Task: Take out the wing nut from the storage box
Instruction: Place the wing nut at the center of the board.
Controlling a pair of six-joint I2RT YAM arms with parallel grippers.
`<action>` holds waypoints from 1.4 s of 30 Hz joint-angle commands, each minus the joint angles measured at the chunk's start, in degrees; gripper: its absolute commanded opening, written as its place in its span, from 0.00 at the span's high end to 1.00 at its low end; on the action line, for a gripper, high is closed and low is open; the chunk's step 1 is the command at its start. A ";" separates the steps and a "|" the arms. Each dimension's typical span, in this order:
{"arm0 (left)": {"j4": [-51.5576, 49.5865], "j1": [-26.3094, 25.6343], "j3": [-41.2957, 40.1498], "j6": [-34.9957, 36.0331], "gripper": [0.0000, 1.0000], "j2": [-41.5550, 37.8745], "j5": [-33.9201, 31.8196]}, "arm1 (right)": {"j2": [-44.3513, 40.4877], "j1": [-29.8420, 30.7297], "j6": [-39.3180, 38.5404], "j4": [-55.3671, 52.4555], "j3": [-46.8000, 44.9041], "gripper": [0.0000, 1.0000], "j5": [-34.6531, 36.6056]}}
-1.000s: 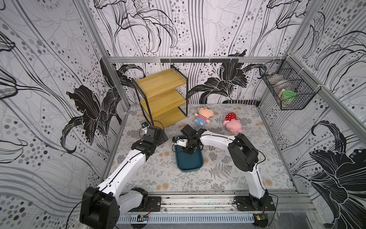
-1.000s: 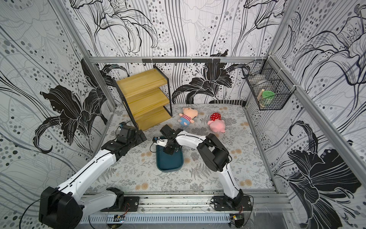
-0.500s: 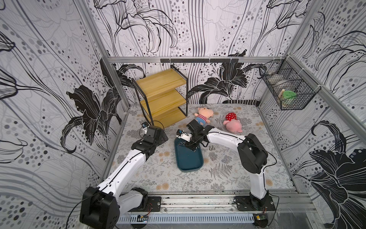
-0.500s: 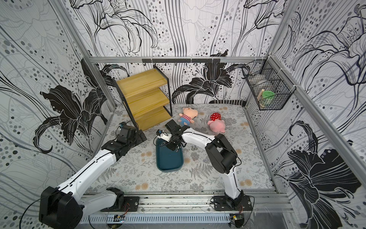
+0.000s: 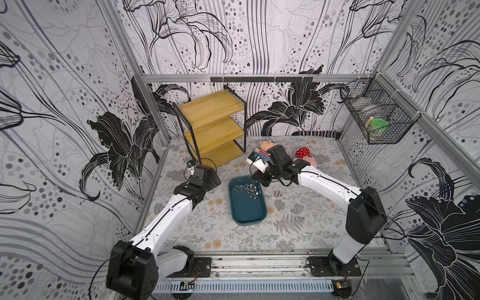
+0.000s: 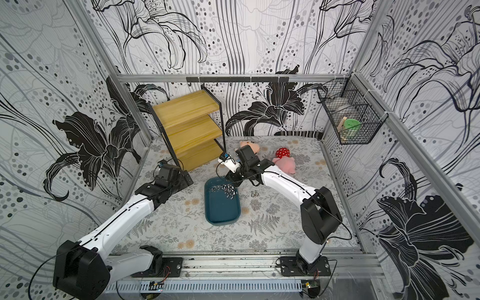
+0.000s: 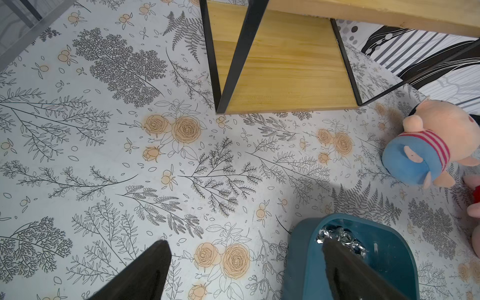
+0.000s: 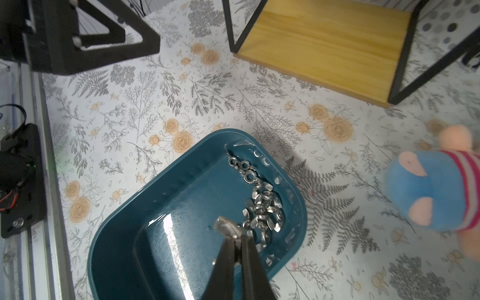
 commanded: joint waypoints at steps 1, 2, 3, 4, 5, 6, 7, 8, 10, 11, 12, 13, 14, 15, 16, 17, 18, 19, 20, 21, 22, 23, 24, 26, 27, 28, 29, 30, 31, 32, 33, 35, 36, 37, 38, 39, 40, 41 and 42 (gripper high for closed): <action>2.38 0.27 1.85 0.91 0.04 0.77 0.24 | -4.71 -2.90 3.22 -0.87 -3.71 0.94 0.01; 2.47 0.27 1.96 0.99 0.04 0.94 0.35 | -5.71 -3.97 3.55 -1.07 -4.90 0.94 0.41; 2.64 0.27 2.02 0.99 0.04 1.02 0.44 | -6.78 -5.02 4.14 -1.35 -6.30 0.94 1.26; 2.83 0.29 2.11 1.10 0.04 1.18 0.53 | -7.81 -6.25 4.63 -1.85 -7.59 0.94 1.77; 2.97 0.28 2.20 1.17 0.04 1.36 0.66 | -8.62 -7.26 5.11 -2.18 -8.65 0.94 2.22; 3.09 0.27 2.29 1.22 0.04 1.62 0.75 | -9.53 -8.31 5.78 -2.59 -9.94 0.94 3.01; 3.27 0.28 2.41 1.32 0.04 1.96 0.87 | -10.19 -9.56 6.51 -2.96 -11.07 0.94 3.59; 3.49 0.19 2.43 1.34 0.04 2.14 0.96 | -10.84 -10.44 7.10 -3.23 -11.95 0.94 4.12; 4.10 0.02 2.42 1.34 0.04 2.59 1.36 | -11.63 -11.54 8.37 -4.26 -13.68 0.94 6.40; 4.31 -0.11 2.47 1.35 0.04 2.88 1.48 | -11.73 -11.81 8.87 -4.81 -14.32 0.94 7.35; 4.58 -0.32 2.55 1.35 0.04 3.20 1.49 | -11.54 -12.03 9.50 -5.23 -14.98 0.94 8.30; 4.68 -0.55 2.64 1.34 0.04 3.57 1.49 | -11.40 -12.19 10.07 -5.51 -15.72 0.94 8.89; 4.79 -0.82 2.77 1.30 0.05 3.89 1.49 | -11.19 -12.22 10.56 -5.60 -16.42 0.94 9.49; 4.84 -1.11 2.90 1.31 0.04 4.16 1.49 | -10.96 -12.32 11.10 -5.47 -17.30 0.93 10.17; 4.86 -1.26 3.06 1.34 0.05 4.36 1.49 | -10.66 -12.34 11.39 -5.41 -18.09 0.94 10.72; 4.86 -1.48 3.16 1.36 0.05 4.54 1.41 | -10.39 -12.36 11.61 -5.17 -18.71 0.94 11.22; 4.94 -1.62 3.20 1.34 0.05 4.54 1.34 | -10.10 -12.47 12.02 -4.91 -19.42 0.93 11.79; 4.95 -1.66 3.26 1.34 0.05 4.63 1.39 | -9.67 -12.65 12.21 -4.85 -19.80 0.93 11.99; 4.95 -1.75 3.26 1.34 0.05 4.63 1.35 | -9.27 -12.82 12.38 -4.87 -20.15 0.93 12.28; 4.95 -1.75 3.26 1.34 0.04 4.73 1.38 | -8.75 -12.98 12.47 -4.83 -20.38 0.93 12.77; 4.95 -1.75 3.27 1.34 0.04 4.64 1.32 | -8.14 -13.11 12.49 -4.85 -20.47 0.94 12.93; 4.91 -1.75 3.22 1.37 0.04 4.63 1.32 | -7.61 -13.16 12.54 -4.85 -20.52 0.93 13.06; 4.86 -1.75 3.17 1.35 0.04 4.55 1.32 | -6.99 -13.20 12.58 -4.87 -20.65 0.93 13.15; 4.91 -1.75 3.08 1.37 0.04 4.37 1.15 | -5.81 -13.29 12.49 -4.89 -20.91 0.93 13.28; 4.77 -1.75 3.02 1.39 0.04 4.22 1.06 | -5.16 -13.29 12.45 -4.87 -21.00 0.93 13.56; 4.70 -1.75 3.00 1.34 0.04 4.15 0.97 | -4.56 -13.29 12.40 -4.86 -21.08 0.93 13.68; 4.69 -1.75 2.91 1.39 0.04 4.04 0.97 | -3.88 -13.29 12.40 -4.82 -21.09 0.93 13.74; 4.69 -1.75 2.87 1.39 0.04 4.02 0.88 | -3.30 -13.29 12.40 -4.66 -21.18 0.93 13.85; 4.65 -1.75 2.84 1.39 0.04 4.02 0.88 | -2.85 -13.31 12.40 -4.37 -21.26 0.93 13.85; 4.60 -1.71 2.82 1.36 0.04 4.00 0.88 | -2.38 -13.29 12.40 -4.04 -21.27 0.93 13.77; 4.51 -1.75 2.91 1.35 0.04 4.02 0.88 | -1.90 -13.32 12.40 -3.76 -21.26 0.93 13.77; 4.47 -1.75 3.03 1.35 0.04 4.02 0.88 | -0.93 -13.29 12.49 -3.63 -21.01 0.93 13.94; 4.42 -1.75 3.08 1.32 0.04 4.02 0.87 | -0.34 -13.29 12.57 -3.61 -20.79 0.93 14.10; 4.34 -1.74 3.18 1.40 0.04 4.02 0.79 | -0.15 -13.33 12.62 -3.48 -20.59 0.93 14.27; 4.27 -1.75 3.25 1.43 0.04 4.02 0.79 | -0.14 -13.36 12.67 -3.50 -20.38 0.93 14.38; 4.29 -1.75 3.26 1.43 0.04 4.02 0.71 | 1.57 -13.29 12.67 -3.24 -20.20 0.93 14.46; 4.25 -1.75 3.34 1.43 0.04 4.04 0.70 | 1.90 -13.29 12.84 -3.25 -20.21 0.93 14.60; 4.25 -1.75 3.40 1.43 0.04 4.08 0.70 | 2.18 -13.29 12.84 -3.09 -20.06 0.93 14.81; 4.29 -1.75 3.43 1.43 0.04 4.16 0.70 | 2.47 -13.29 12.84 -3.06 -19.96 0.93 14.91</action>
